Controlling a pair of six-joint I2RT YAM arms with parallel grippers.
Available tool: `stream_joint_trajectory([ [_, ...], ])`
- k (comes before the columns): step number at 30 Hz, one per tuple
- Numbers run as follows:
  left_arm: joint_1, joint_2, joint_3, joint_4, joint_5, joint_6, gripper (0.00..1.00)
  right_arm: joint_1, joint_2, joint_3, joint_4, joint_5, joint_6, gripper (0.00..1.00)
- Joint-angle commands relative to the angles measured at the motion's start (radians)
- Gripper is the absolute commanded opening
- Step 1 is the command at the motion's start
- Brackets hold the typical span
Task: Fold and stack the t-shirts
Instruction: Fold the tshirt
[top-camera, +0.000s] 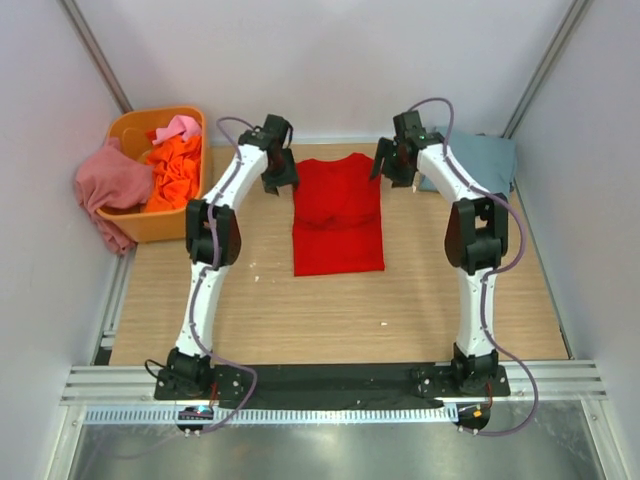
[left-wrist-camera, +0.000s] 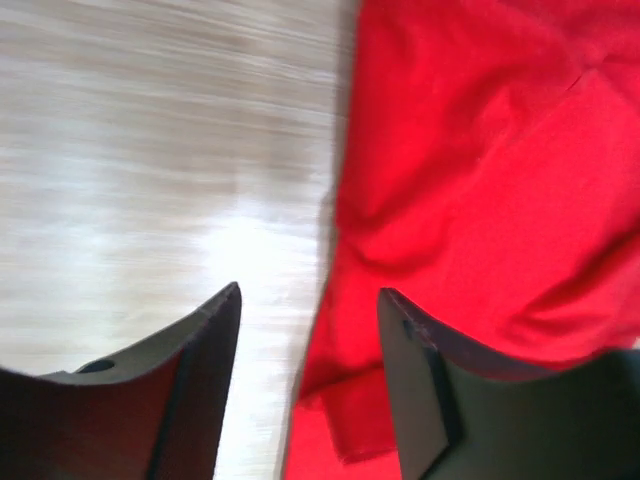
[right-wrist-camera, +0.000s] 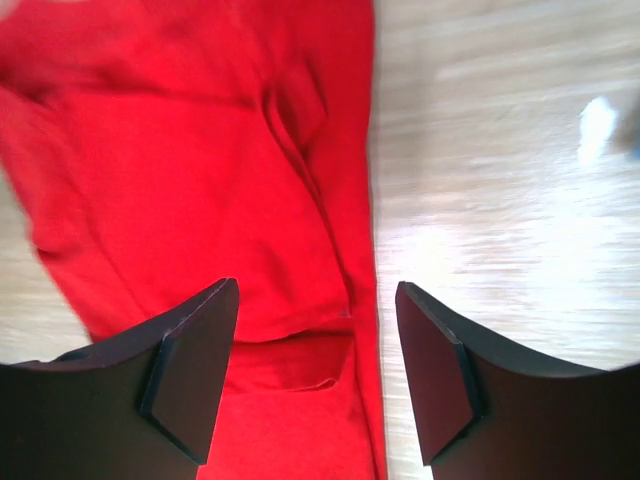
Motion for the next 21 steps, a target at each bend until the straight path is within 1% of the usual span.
stream_joint_trajectory([
  [1, 0.011, -0.202, 0.000, -0.027, 0.047, 0.048, 0.59, 0.006, -0.144, 0.036, -0.067, 0.063, 0.016, 0.70],
  [3, 0.014, -0.291, -0.109, 0.050, 0.034, 0.045, 0.61, 0.022, -0.204, -0.048, -0.009, 0.060, 0.016, 0.70],
  [4, 0.013, -0.326, -0.210, 0.073, 0.036, 0.042, 0.61, 0.033, -0.268, -0.161, 0.031, 0.045, 0.018, 0.70],
  [5, 0.013, -0.389, -0.258, 0.093, 0.043, 0.039, 0.59, 0.035, -0.293, -0.211, 0.095, 0.002, 0.027, 0.70],
  [6, 0.013, -0.412, -0.303, 0.121, 0.068, 0.036, 0.57, 0.036, -0.311, -0.255, 0.114, -0.013, 0.033, 0.67],
  [7, 0.008, -0.435, -0.381, 0.130, 0.073, 0.036, 0.52, 0.039, -0.330, -0.315, 0.125, -0.033, 0.033, 0.65],
  [8, 0.004, -0.465, -0.416, 0.133, 0.079, 0.038, 0.48, 0.042, -0.337, -0.338, 0.128, -0.049, 0.026, 0.62],
  [9, -0.001, -0.482, -0.453, 0.142, 0.080, 0.038, 0.46, 0.045, -0.345, -0.363, 0.128, -0.076, 0.021, 0.51],
  [10, -0.011, -0.494, -0.526, 0.152, 0.082, 0.044, 0.40, 0.052, -0.365, -0.416, 0.133, -0.089, 0.019, 0.45],
  [11, -0.018, -0.523, -0.563, 0.164, 0.082, 0.044, 0.37, 0.058, -0.376, -0.447, 0.154, -0.101, 0.021, 0.37],
  [12, -0.025, -0.535, -0.600, 0.202, 0.085, 0.045, 0.35, 0.064, -0.386, -0.480, 0.170, -0.116, 0.027, 0.26],
  [13, -0.035, -0.543, -0.660, 0.219, 0.091, 0.044, 0.32, 0.070, -0.396, -0.531, 0.188, -0.121, 0.030, 0.24],
  [15, -0.042, -0.539, -0.690, 0.244, 0.099, 0.041, 0.30, 0.085, -0.382, -0.556, 0.203, -0.126, 0.029, 0.22],
  [17, -0.058, -0.516, -0.696, 0.242, 0.097, 0.042, 0.26, 0.095, -0.362, -0.567, 0.202, -0.130, 0.022, 0.21],
  [21, -0.087, -0.457, -0.694, 0.242, 0.062, 0.042, 0.24, 0.107, -0.301, -0.561, 0.216, -0.119, 0.015, 0.20],
])
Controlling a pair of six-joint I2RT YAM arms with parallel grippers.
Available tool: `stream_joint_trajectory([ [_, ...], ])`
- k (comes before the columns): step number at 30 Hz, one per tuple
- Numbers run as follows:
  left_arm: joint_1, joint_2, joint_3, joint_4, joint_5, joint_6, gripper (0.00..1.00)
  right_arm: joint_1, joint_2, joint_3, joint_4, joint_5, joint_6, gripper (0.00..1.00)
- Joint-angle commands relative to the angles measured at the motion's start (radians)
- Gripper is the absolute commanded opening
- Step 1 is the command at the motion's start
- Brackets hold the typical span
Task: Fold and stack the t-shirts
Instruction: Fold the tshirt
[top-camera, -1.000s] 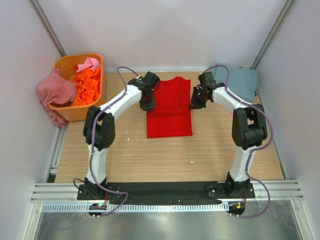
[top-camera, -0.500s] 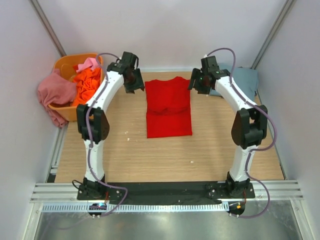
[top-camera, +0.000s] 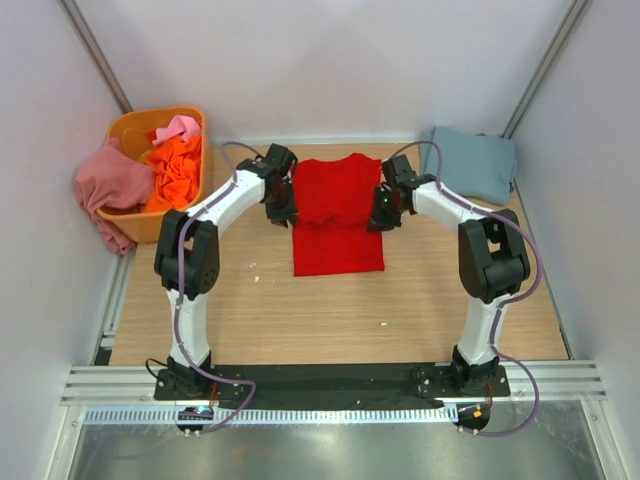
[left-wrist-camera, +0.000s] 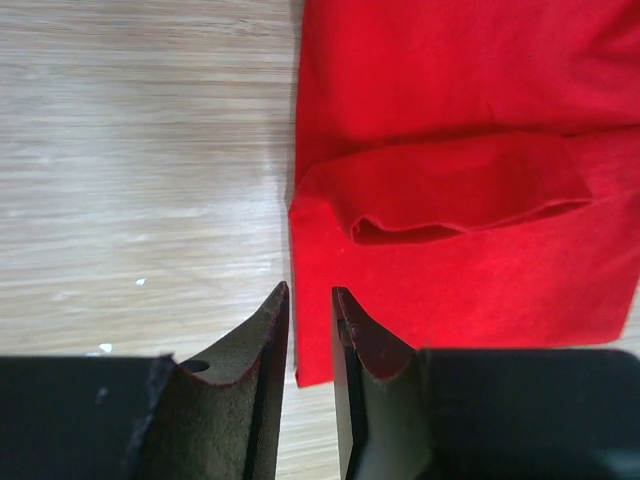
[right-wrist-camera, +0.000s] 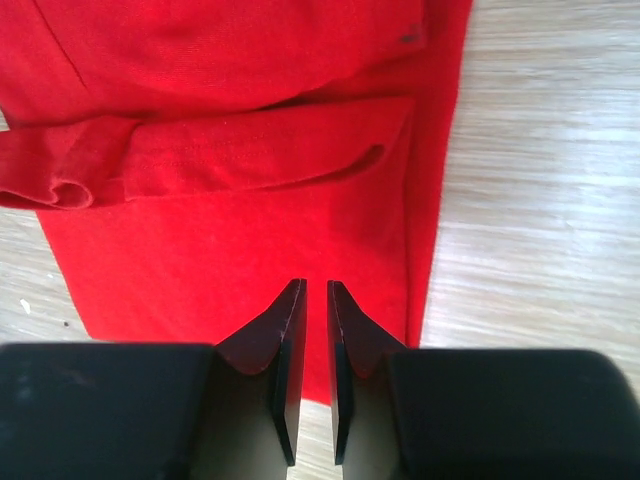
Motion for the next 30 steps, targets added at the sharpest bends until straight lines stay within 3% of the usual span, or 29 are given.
stream_joint_trajectory([
  [1, -0.023, 0.024, 0.013, 0.057, -0.014, 0.008, 0.24, 0.008, 0.029, 0.035, 0.059, -0.009, -0.013, 0.20],
  [8, -0.026, 0.156, 0.115, 0.045, -0.082, 0.014, 0.24, 0.000, 0.169, 0.207, -0.008, 0.037, -0.058, 0.23],
  [11, -0.022, 0.240, 0.245, -0.011, -0.129, 0.030, 0.24, -0.023, 0.241, 0.334, -0.042, 0.055, -0.062, 0.25],
  [15, 0.023, 0.364, 0.573, -0.139, -0.182, 0.047, 0.28, -0.061, 0.370, 0.637, -0.181, 0.089, -0.071, 0.27],
  [18, 0.057, 0.388, 0.723, -0.261, -0.173, 0.028, 0.32, -0.072, 0.343, 0.663, -0.189, 0.113, -0.081, 0.38],
  [19, 0.055, 0.360, 0.697, -0.239, -0.176, 0.033, 0.33, -0.072, 0.310, 0.622, -0.165, 0.117, -0.078, 0.48],
  [21, 0.051, 0.227, 0.506, -0.171, -0.163, 0.022, 0.38, -0.069, 0.180, 0.460, -0.090, 0.111, -0.071, 0.60],
  [22, 0.051, 0.182, 0.429, -0.112, -0.153, 0.015, 0.40, -0.071, 0.130, 0.398, -0.068, 0.110, -0.067, 0.70],
  [26, 0.038, -0.029, 0.012, 0.008, -0.094, -0.047, 0.45, -0.071, -0.055, 0.097, 0.028, 0.046, -0.035, 0.80],
  [30, -0.020, -0.187, -0.254, 0.126, 0.005, -0.071, 0.64, -0.069, -0.202, -0.176, 0.107, -0.052, -0.012, 0.80],
])
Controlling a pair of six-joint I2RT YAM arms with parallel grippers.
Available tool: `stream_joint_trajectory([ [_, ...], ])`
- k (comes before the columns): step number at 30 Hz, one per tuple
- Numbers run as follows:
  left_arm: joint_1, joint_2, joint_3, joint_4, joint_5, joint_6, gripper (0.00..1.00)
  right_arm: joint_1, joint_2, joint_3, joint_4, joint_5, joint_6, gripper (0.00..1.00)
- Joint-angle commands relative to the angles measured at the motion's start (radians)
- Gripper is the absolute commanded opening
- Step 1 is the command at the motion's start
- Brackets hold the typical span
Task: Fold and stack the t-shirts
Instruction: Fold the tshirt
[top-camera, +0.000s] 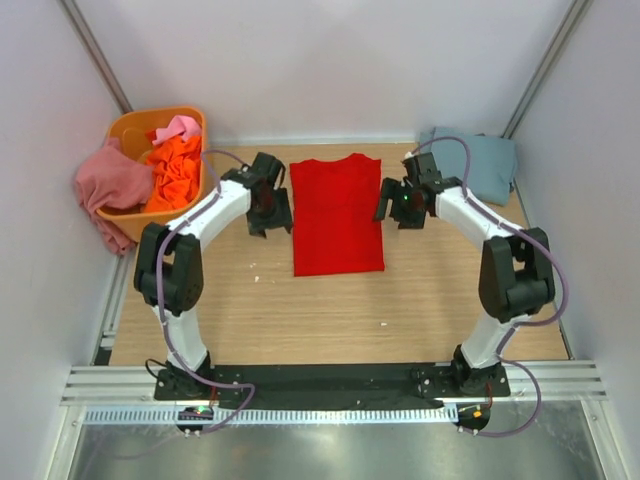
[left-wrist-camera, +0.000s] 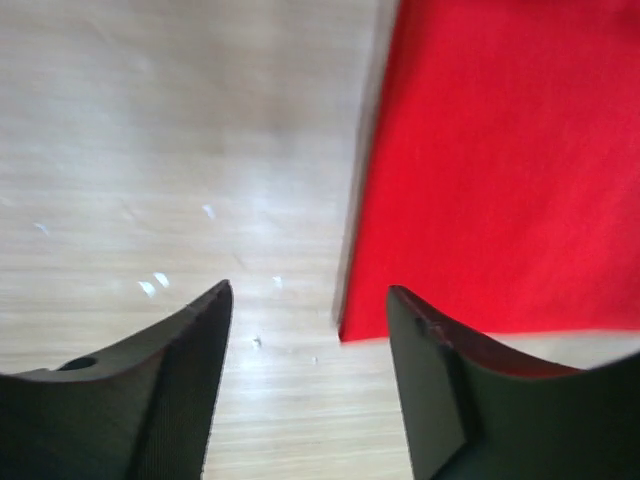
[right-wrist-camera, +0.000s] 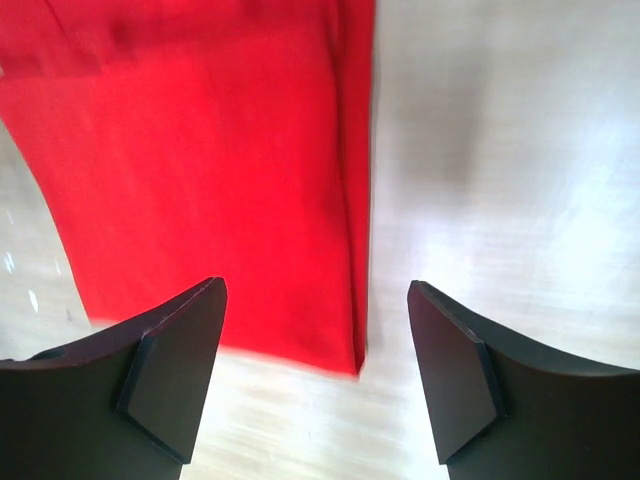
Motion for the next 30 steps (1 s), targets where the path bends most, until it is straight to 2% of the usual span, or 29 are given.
stream_joint_trajectory([
  [1, -0.060, -0.130, -0.176, 0.164, 0.096, -0.044, 0.67, 0.008, -0.109, -0.184, 0.111, -0.110, 0.036, 0.79],
  [5, -0.114, -0.228, -0.354, 0.259, 0.109, -0.079, 0.70, 0.010, -0.203, -0.351, 0.175, -0.163, 0.070, 0.77],
  [8, -0.137, -0.250, -0.420, 0.309, 0.090, -0.107, 0.70, 0.024, -0.233, -0.425, 0.200, -0.154, 0.087, 0.75],
  [14, -0.183, -0.230, -0.494, 0.347, 0.044, -0.156, 0.70, 0.050, -0.220, -0.498, 0.238, -0.126, 0.104, 0.71],
  [18, -0.197, -0.214, -0.514, 0.355, 0.000, -0.167, 0.69, 0.050, -0.198, -0.531, 0.283, -0.114, 0.110, 0.65],
  [20, -0.201, -0.205, -0.522, 0.358, 0.004, -0.168, 0.66, 0.050, -0.180, -0.534, 0.289, -0.108, 0.108, 0.58],
  [24, -0.214, -0.196, -0.546, 0.372, -0.011, -0.176, 0.65, 0.050, -0.154, -0.531, 0.307, -0.089, 0.107, 0.55],
  [26, -0.214, -0.198, -0.554, 0.372, -0.017, -0.176, 0.65, 0.050, -0.151, -0.531, 0.307, -0.092, 0.108, 0.43],
  [27, -0.215, -0.201, -0.554, 0.372, -0.020, -0.174, 0.65, 0.051, -0.152, -0.535, 0.311, -0.095, 0.108, 0.33],
  [29, -0.215, -0.199, -0.557, 0.373, -0.031, -0.173, 0.64, 0.051, -0.157, -0.544, 0.311, -0.097, 0.110, 0.24],
  [30, -0.215, -0.201, -0.557, 0.375, -0.034, -0.174, 0.64, 0.051, -0.163, -0.549, 0.309, -0.097, 0.111, 0.17],
])
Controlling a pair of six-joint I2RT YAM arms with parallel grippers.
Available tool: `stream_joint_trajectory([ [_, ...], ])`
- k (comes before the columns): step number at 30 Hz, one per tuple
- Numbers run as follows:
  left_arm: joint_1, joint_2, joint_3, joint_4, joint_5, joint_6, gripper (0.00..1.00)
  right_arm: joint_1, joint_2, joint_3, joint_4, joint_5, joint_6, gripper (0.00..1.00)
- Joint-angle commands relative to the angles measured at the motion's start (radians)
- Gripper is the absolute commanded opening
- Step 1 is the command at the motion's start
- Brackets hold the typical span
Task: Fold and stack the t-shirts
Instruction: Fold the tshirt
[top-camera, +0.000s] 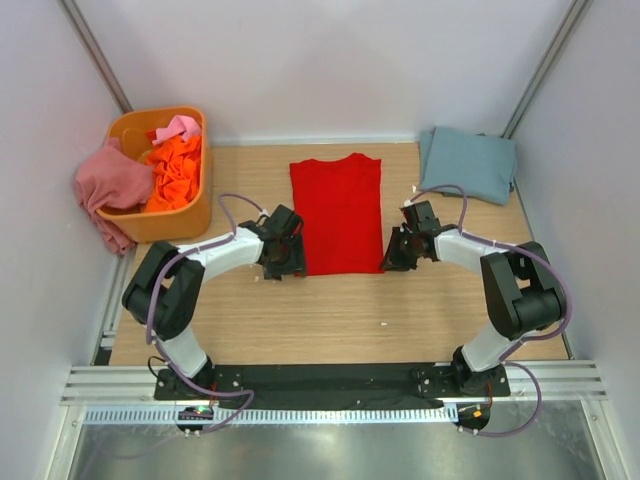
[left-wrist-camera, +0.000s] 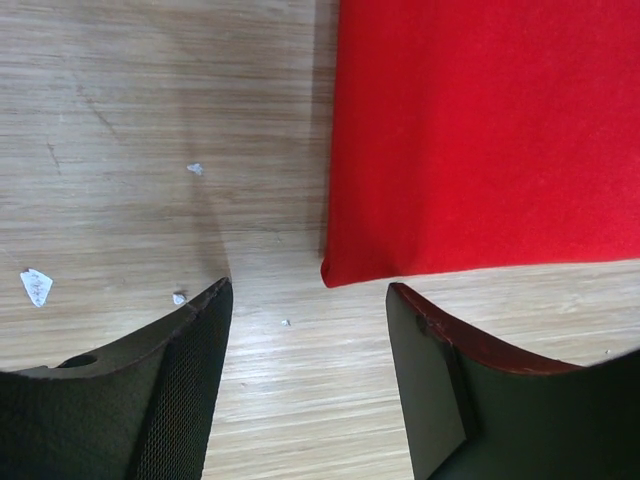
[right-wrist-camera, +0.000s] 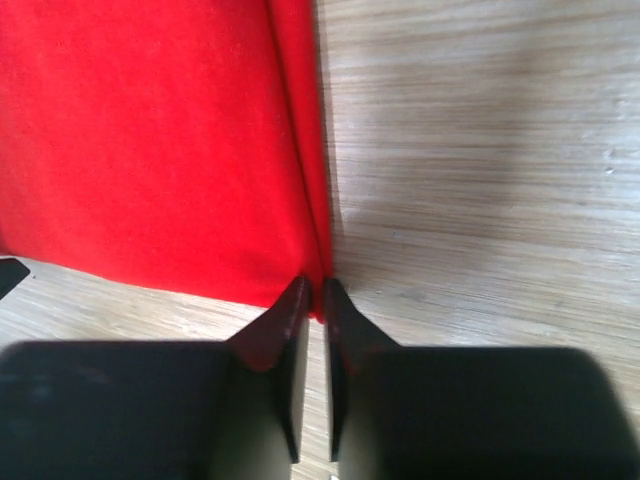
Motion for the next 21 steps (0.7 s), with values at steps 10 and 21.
stream_joint_trajectory([
  [10, -0.009, 0.046, -0.018, 0.099, -0.044, -0.027, 0.54, 0.022, -0.021, -0.033, 0.024, -0.016, 0.013, 0.01],
  [21, -0.023, 0.067, -0.027, 0.113, -0.018, -0.035, 0.00, 0.051, -0.081, -0.047, 0.011, -0.010, 0.020, 0.01],
])
